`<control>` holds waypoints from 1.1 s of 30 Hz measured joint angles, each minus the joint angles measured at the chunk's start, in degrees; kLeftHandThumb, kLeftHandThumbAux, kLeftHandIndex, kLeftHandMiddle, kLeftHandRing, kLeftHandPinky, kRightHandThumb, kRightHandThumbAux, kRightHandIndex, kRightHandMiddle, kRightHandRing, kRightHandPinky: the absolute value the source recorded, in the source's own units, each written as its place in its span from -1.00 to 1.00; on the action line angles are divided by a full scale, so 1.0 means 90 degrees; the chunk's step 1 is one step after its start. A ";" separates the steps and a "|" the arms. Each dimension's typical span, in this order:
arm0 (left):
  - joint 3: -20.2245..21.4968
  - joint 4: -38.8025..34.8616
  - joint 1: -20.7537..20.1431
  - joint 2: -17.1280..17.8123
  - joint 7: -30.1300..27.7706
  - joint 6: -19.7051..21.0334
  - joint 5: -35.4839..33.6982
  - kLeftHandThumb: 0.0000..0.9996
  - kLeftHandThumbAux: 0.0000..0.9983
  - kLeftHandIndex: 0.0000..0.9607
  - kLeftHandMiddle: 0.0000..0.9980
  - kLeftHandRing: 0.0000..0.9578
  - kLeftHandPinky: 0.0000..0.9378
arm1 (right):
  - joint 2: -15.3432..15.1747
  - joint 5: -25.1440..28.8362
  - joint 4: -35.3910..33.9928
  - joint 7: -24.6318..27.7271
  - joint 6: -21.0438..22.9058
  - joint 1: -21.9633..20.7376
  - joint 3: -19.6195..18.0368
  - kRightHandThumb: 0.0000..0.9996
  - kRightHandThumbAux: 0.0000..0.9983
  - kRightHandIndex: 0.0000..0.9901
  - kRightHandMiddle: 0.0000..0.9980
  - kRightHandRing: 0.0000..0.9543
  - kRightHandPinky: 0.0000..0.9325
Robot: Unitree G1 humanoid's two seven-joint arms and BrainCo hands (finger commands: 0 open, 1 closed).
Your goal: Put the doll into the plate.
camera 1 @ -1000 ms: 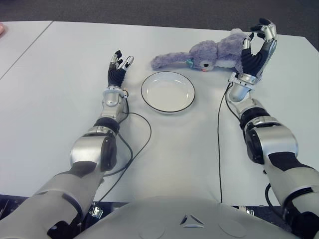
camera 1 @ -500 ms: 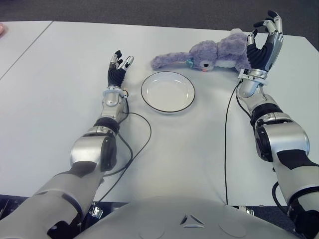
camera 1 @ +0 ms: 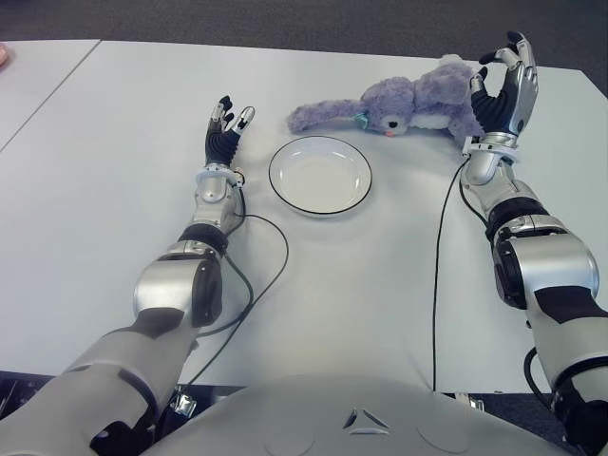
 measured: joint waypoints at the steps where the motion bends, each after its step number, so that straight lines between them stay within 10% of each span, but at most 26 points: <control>1: 0.0001 0.0000 0.0000 0.0000 -0.0004 0.0000 0.0000 -1.00 -0.11 -0.98 -0.99 -0.99 -0.98 | -0.0024 -0.0009 0.0008 0.0054 0.0071 0.0001 0.0018 0.34 0.47 -0.18 -0.73 -0.78 -0.73; 16: -0.0003 -0.0002 0.0002 0.0004 -0.0009 -0.0001 0.0003 -1.00 -0.12 -0.96 -0.99 -1.00 -0.97 | -0.0452 -0.0292 0.0081 0.0779 0.0975 0.0005 0.0487 0.33 0.47 -0.18 -0.94 -1.00 -1.00; 20: -0.0020 -0.0002 0.0002 0.0004 -0.0009 -0.0001 0.0005 -1.00 -0.12 -0.97 -0.99 -0.99 -0.97 | -0.0515 -0.0304 0.0090 0.1101 0.1156 0.0012 0.0559 -0.60 0.34 -0.59 -0.99 -1.00 -1.00; 33: -0.0031 -0.0002 0.0002 0.0006 -0.0009 -0.0001 0.0010 -1.00 -0.16 -1.00 -1.00 -1.00 -0.95 | -0.0658 -0.0333 0.0117 0.1849 0.1594 0.0016 0.0741 -0.95 -0.02 -1.00 -1.00 -1.00 -1.00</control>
